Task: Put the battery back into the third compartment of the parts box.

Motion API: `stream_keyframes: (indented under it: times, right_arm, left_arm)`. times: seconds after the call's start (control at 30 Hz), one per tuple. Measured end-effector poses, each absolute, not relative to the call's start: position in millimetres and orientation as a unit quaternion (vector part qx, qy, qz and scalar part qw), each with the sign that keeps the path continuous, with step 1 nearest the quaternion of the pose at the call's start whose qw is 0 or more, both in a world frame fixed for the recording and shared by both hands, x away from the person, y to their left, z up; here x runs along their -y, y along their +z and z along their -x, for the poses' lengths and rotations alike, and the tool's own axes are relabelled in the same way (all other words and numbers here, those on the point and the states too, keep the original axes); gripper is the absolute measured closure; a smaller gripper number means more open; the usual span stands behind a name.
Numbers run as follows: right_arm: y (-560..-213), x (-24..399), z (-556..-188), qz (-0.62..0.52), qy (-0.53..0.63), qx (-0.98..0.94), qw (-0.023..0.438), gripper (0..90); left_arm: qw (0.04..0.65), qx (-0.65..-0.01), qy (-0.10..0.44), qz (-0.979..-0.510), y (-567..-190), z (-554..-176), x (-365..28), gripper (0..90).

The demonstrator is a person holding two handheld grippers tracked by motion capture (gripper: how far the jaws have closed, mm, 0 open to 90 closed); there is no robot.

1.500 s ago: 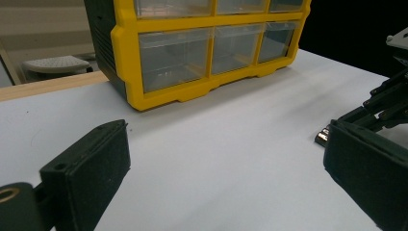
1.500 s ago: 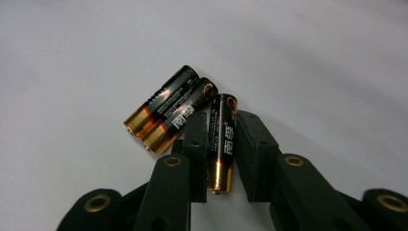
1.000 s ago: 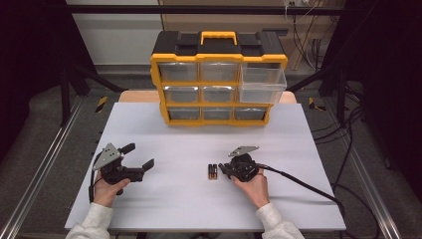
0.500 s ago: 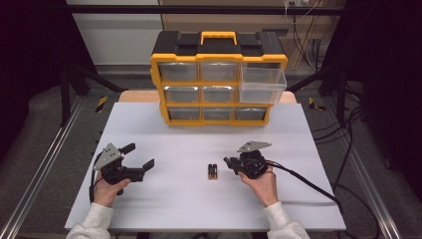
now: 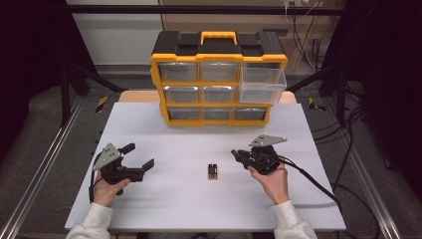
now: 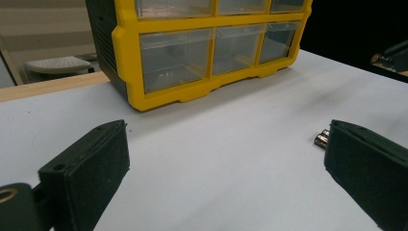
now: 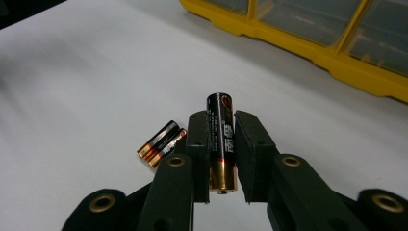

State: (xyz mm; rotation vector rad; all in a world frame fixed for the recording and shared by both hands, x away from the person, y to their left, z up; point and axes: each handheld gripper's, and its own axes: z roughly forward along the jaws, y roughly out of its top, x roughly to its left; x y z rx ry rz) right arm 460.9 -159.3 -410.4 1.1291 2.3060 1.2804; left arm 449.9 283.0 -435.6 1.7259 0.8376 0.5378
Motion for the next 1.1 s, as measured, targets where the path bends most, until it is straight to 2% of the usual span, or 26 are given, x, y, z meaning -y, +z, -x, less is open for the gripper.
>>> stream_keyframes:
  times: [1.1]
  right_arm:
    - [-314.6, 193.2, -449.9, -0.371, 0.494, -0.763, 0.193, 77.2]
  left_arm:
    - [0.544, -0.353, 0.225, -0.727, -436.2, -449.9, -282.8, 1.5]
